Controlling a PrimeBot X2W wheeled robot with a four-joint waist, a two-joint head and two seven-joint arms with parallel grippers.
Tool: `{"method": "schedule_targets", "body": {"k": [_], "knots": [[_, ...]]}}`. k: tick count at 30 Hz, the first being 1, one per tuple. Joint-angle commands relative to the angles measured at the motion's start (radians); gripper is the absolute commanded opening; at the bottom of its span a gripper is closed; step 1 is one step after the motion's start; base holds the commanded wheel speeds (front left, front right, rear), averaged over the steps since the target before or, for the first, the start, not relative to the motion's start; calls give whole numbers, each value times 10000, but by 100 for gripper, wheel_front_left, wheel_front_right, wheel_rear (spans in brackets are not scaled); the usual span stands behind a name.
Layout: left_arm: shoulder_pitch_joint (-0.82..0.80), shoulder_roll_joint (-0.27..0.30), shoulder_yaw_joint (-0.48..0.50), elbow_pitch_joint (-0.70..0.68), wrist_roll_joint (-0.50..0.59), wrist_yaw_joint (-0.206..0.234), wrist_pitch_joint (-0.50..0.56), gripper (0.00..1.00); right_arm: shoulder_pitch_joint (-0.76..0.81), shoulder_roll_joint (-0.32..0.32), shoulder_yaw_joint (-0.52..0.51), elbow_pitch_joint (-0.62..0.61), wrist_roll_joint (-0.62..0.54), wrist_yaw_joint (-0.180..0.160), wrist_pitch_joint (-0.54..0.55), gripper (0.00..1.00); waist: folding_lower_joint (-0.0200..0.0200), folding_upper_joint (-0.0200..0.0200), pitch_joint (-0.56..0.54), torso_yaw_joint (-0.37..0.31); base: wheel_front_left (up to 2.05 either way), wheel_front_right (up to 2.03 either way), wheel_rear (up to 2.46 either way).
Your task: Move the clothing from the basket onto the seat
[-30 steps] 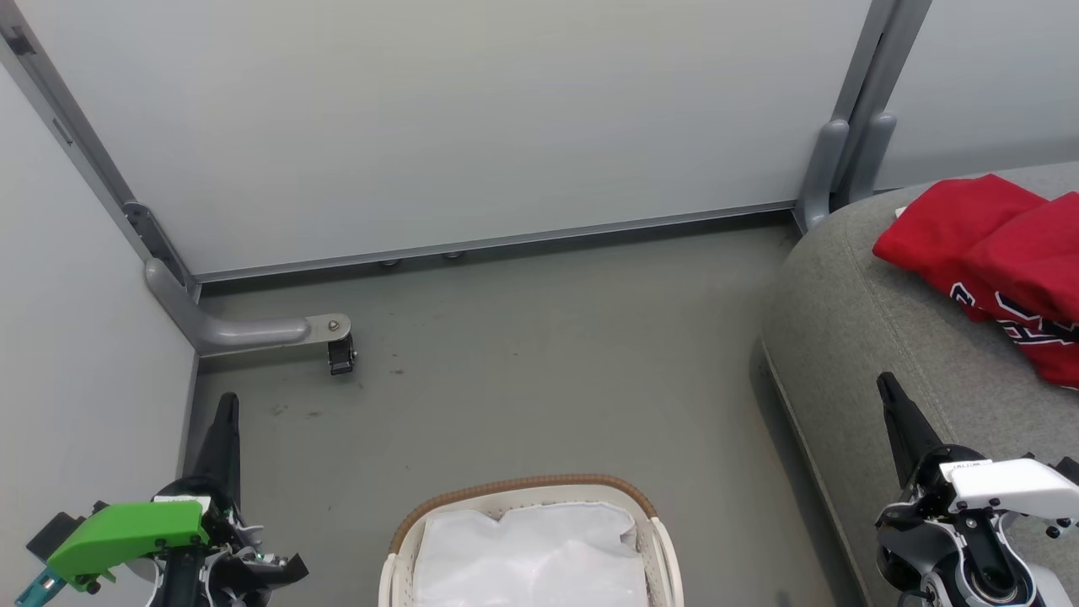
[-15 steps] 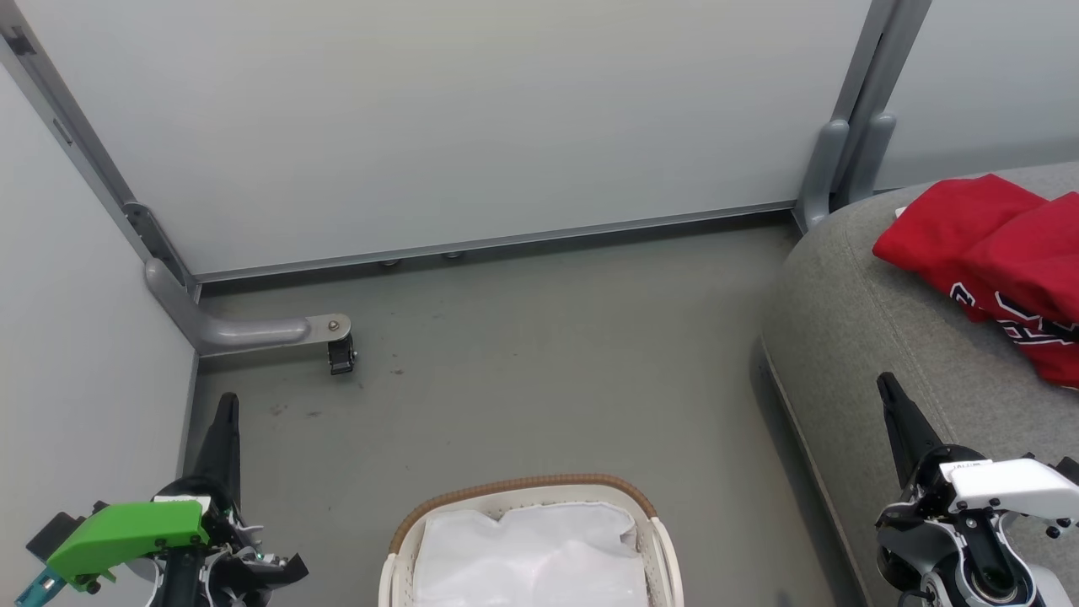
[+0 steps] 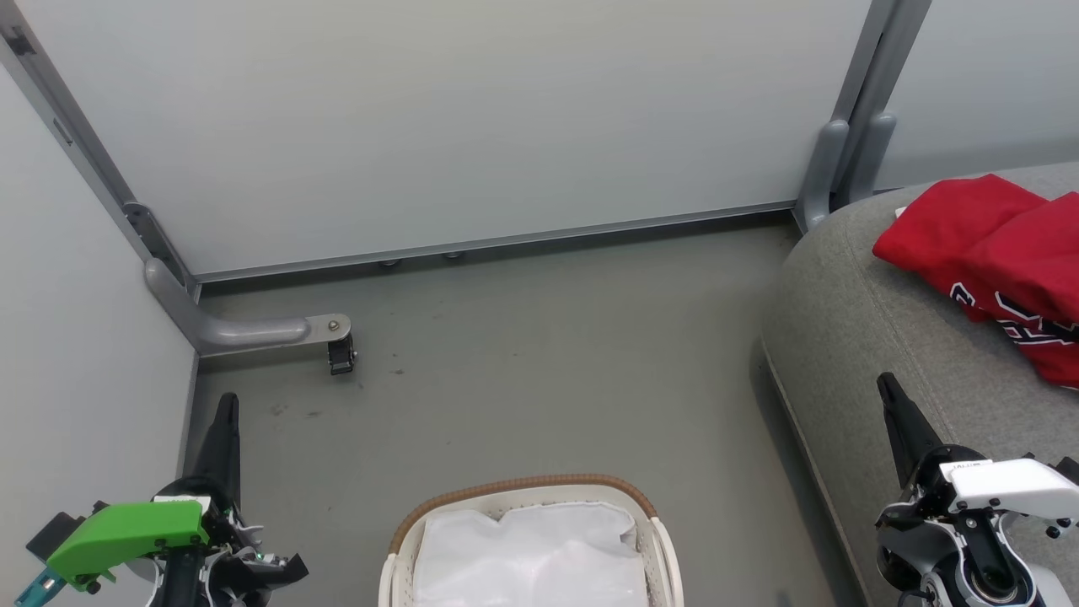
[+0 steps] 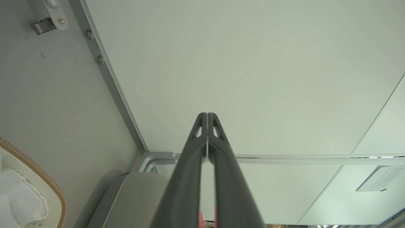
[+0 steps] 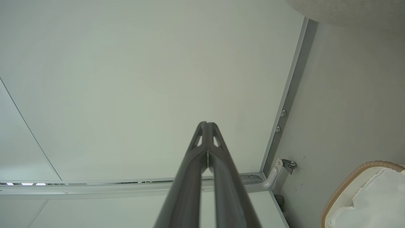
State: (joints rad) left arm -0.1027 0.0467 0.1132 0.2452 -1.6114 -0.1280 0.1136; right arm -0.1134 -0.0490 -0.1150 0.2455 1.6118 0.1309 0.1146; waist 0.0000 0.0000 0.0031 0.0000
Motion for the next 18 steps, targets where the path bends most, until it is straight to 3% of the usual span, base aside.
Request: {"method": "schedule_targets", "body": {"k": [1, 18], "knots": [[-114, 67, 23, -13, -32, -51, 41, 0, 108, -24, -24, -33, 8, -2, 37, 0, 0, 0, 0, 0, 0, 0, 0], [-114, 67, 22, -13, -32, -51, 41, 0, 108, -23, -25, -33, 6, -2, 38, 0, 0, 0, 0, 0, 0, 0, 0]]}}
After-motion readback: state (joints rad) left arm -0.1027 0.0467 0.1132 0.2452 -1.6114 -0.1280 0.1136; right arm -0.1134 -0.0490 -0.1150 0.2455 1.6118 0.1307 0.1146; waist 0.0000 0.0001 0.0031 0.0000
